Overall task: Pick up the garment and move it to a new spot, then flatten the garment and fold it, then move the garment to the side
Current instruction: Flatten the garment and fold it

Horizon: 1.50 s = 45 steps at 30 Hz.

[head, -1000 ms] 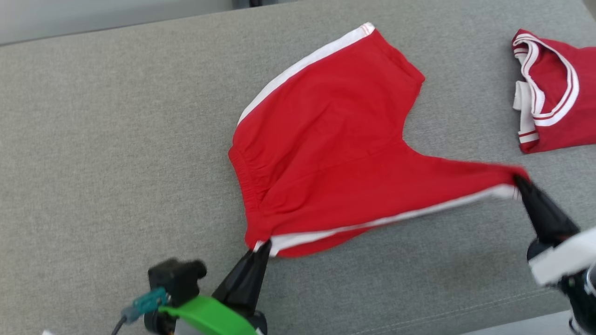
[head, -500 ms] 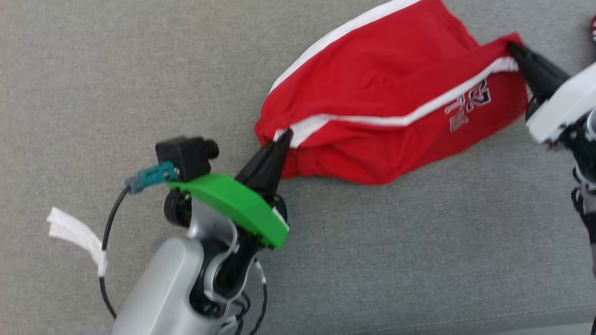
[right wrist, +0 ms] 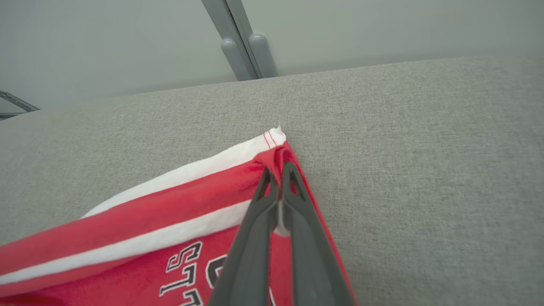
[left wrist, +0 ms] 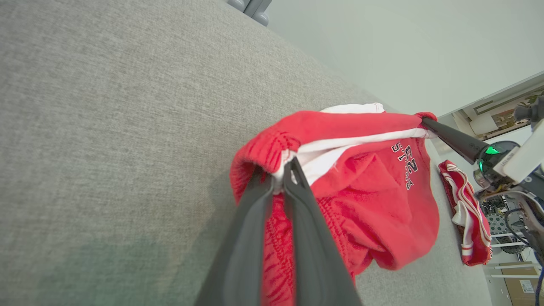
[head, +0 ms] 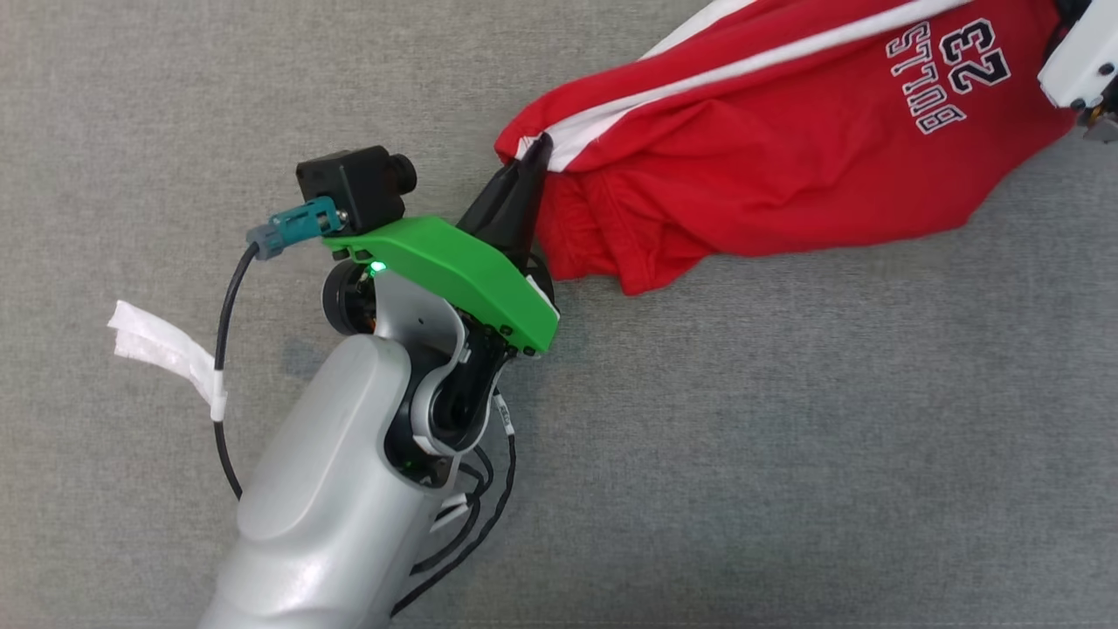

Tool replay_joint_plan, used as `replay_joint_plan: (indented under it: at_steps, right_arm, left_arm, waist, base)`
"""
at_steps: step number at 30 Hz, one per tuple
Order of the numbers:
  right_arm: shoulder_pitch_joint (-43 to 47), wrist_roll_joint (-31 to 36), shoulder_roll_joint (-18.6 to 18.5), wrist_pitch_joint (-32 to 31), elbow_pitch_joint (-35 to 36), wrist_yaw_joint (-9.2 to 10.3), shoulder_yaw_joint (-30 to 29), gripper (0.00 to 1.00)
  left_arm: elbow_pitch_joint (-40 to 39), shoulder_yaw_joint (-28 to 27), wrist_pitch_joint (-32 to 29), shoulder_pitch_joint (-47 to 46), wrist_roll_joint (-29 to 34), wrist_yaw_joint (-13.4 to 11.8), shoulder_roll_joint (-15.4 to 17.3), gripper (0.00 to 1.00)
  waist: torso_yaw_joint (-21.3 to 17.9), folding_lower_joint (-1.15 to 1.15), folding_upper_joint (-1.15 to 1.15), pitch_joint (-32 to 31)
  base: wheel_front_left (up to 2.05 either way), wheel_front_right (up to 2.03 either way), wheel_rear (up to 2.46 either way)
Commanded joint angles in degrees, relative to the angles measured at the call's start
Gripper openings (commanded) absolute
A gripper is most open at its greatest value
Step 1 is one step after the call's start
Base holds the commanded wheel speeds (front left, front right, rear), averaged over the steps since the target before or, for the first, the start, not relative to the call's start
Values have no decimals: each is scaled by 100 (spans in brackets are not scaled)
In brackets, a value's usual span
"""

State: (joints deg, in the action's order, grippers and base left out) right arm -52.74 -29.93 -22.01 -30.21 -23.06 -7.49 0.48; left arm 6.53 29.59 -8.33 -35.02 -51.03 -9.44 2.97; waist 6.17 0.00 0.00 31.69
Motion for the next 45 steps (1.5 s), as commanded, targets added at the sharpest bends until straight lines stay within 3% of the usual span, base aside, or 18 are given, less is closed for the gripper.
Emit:
replay_joint_plan:
  at_steps: [1,3,5,6,7,8,13,17,25,28,31,35,36,37,38,45]
  right_arm:
    - [-120,67,-5,81,-118,2,0,0]
    - [-218,98,14,152,-281,2,42,0]
    - [-327,140,39,295,-397,2,66,0]
    - [-352,136,61,368,-435,2,125,31]
    - [-358,117,69,414,-475,2,159,100]
    - [-352,72,74,452,-539,2,187,100]
    - [-219,-1,-95,711,-437,2,469,100]
    - [-1,-27,-418,828,-106,2,782,100]
    - [429,267,-1093,333,165,4,1293,100]
    - [426,440,-1148,251,-32,4,1322,100]
    - [353,577,-1120,216,-312,4,1312,100]
    - [354,536,-831,138,-811,1,1227,100]
    - [382,466,-749,128,-943,0,1215,89]
    - [408,404,-678,172,-1008,-1,1193,31]
    - [430,296,-594,229,-1055,-2,1164,0]
    - [743,-398,-419,724,-1049,1,1013,0]
  left_arm:
    - [78,10,93,-159,-65,-36,8,0]
    - [192,92,168,-220,-166,-73,2,0]
    - [237,189,249,-259,-250,-113,0,45]
    - [268,260,270,-267,-289,-147,-1,100]
    - [288,298,286,-267,-310,-171,1,100]
    - [307,337,297,-256,-338,-183,2,100]
    - [189,457,368,-53,-324,-270,2,100]
    - [-192,504,620,230,-46,-388,211,100]
    - [-1120,944,1703,910,1441,-807,931,100]
    - [-1149,1041,2044,1108,1812,-958,996,100]
    - [-1133,1062,2224,1325,1930,-1032,859,100]
    - [-1039,1043,2337,1519,2270,-1056,740,100]
    - [-1007,1014,2354,1594,2331,-1021,702,100]
    - [-1004,961,2360,1632,2418,-1008,666,100]
    - [-1003,883,2358,1694,2512,-973,630,100]
    - [-909,196,2356,2431,2856,-713,554,100]
  waist:
    - [129,0,0,116]
    - [153,0,0,121]
    - [167,0,0,127]
    - [171,0,0,131]
    - [173,0,0,130]
    - [174,0,0,123]
    - [147,0,0,33]
    - [94,0,0,-110]
    - [135,0,0,-173]
    - [270,0,0,-128]
    - [416,0,0,-112]
    - [565,0,0,-167]
    - [588,0,0,-201]
    - [600,0,0,-238]
    - [599,0,0,-282]
    - [287,0,0,-788]
  base:
    - [0,0,0]
    - [0,0,0]
    - [0,0,0]
    - [0,0,0]
    - [0,0,0]
    - [0,0,0]
    - [0,0,0]
    - [0,0,0]
    - [0,0,0]
    - [0,0,0]
    - [0,0,0]
    - [0,0,0]
    - [0,0,0]
    - [0,0,0]
    - [0,0,0]
    - [0,0,0]
